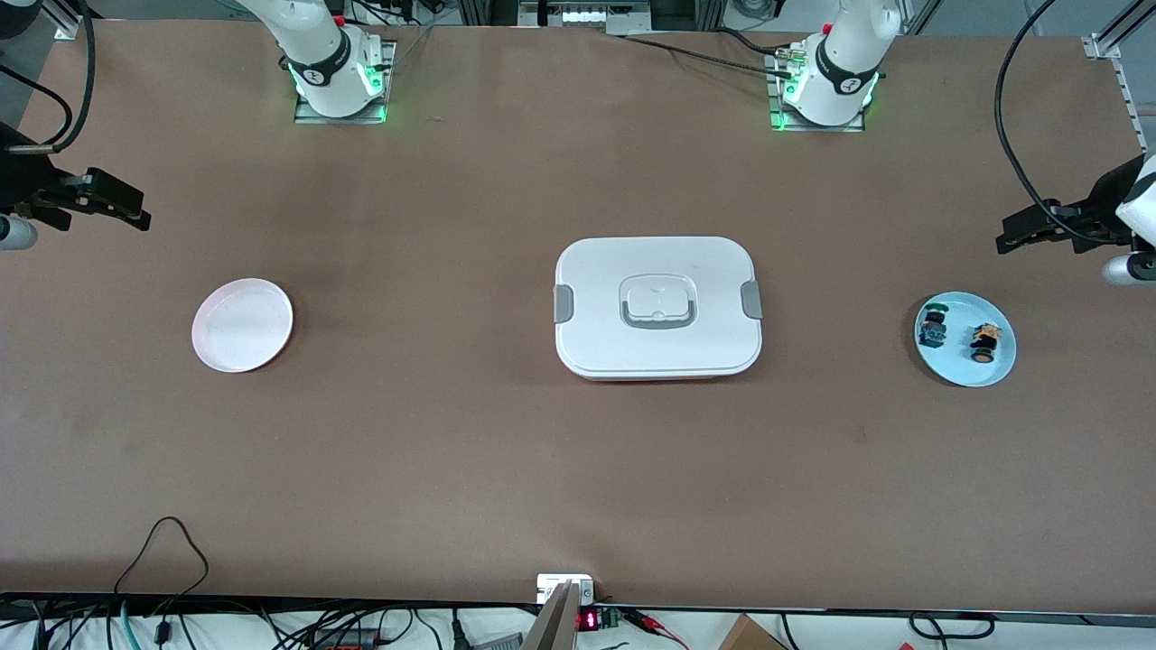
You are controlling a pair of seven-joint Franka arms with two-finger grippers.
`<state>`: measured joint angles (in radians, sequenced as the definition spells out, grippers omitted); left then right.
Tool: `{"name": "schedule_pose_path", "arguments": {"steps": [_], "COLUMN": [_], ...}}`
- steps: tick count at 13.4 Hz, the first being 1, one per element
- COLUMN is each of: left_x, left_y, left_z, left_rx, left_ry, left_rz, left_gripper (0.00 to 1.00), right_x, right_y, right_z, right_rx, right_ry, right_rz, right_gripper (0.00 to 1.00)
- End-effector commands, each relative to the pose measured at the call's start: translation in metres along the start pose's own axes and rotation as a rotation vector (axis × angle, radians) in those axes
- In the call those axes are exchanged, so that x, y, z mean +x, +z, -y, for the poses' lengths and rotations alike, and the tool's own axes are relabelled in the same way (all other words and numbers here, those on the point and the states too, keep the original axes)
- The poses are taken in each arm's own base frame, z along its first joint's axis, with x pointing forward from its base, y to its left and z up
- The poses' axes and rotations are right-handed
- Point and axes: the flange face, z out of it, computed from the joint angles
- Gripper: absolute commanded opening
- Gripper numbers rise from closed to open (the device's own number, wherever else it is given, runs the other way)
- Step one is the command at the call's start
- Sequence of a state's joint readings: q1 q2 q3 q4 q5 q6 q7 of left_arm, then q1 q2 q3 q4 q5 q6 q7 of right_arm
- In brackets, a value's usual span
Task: Transfer orange switch to right arm and place
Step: 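Move the left gripper toward the light-blue plate of switches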
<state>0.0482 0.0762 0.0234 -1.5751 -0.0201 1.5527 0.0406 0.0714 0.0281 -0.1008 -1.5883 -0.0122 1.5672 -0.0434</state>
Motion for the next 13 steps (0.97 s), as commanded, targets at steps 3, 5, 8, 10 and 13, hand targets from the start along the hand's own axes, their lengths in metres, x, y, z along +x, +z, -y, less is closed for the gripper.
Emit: {"name": "schedule_pose_path", "arguments": {"steps": [3, 5, 8, 10, 13], "left_x": [0.002, 0.002, 0.006, 0.005, 0.002], "left_y": [-0.005, -0.007, -0.005, -0.004, 0.004], "left_z": [0.0, 0.002, 0.011, 0.014, 0.012], "left_rx": [0.005, 0.002, -0.001, -0.002, 0.001], "left_ry": [-0.01, -0.015, -0.019, -0.024, -0.009], "left_rz": [0.007, 0.003, 0.005, 0.013, 0.051], "left_gripper": [1.0, 1.0, 1.0, 1.0, 1.0], "right_x": [-0.01, -0.01, -0.008, -0.007, -0.008], "right_y": [-0.002, -0.002, 0.001, 0.003, 0.003], "right_z": [0.001, 0.001, 0.001, 0.001, 0.001], "right_rx": [0.003, 0.003, 0.001, 0.001, 0.003], "right_ry": [-0.003, -0.005, -0.006, -0.003, -0.003], "right_rz": [0.011, 0.009, 0.015, 0.018, 0.02], "right_gripper": [1.0, 1.0, 1.0, 1.0, 1.0]}}
